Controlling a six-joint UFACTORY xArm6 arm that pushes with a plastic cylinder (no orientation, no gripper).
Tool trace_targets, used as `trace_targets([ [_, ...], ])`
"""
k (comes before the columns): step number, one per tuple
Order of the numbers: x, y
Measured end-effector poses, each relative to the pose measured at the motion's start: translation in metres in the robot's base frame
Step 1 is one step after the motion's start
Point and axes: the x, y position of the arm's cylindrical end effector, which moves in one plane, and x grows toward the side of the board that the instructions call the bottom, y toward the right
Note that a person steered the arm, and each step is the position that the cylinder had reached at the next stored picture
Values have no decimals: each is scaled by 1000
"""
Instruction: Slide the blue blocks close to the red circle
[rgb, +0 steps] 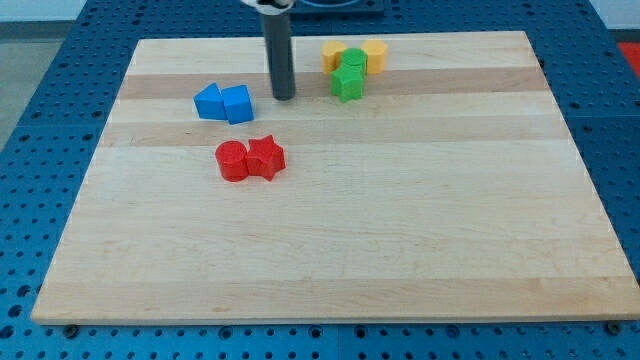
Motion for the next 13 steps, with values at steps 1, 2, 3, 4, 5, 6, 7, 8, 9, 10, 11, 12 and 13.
trace_targets([
  [1,-17,-22],
  [2,-25,-43],
  [3,-5,-45],
  [4,18,-45],
  [5,34,-44],
  [6,53,-45],
  [7,61,-45],
  [8,44,-40],
  [9,14,-36],
  [10,-3,-47],
  [11,-9,-66],
  [12,-9,-93],
  [13,2,-101],
])
